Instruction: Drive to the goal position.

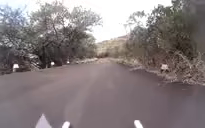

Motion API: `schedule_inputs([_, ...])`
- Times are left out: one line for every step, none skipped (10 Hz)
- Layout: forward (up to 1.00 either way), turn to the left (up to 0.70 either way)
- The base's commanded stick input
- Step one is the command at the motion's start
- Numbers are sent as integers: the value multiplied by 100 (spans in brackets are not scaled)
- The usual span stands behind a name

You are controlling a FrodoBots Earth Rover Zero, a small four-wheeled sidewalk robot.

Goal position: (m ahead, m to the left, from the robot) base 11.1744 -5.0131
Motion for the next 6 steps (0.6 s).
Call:
schedule_inputs([50, 0])
schedule_inputs([50, 0])
schedule_inputs([50, 0])
schedule_inputs([50, 0])
schedule_inputs([50, 0])
schedule_inputs([50, 0])
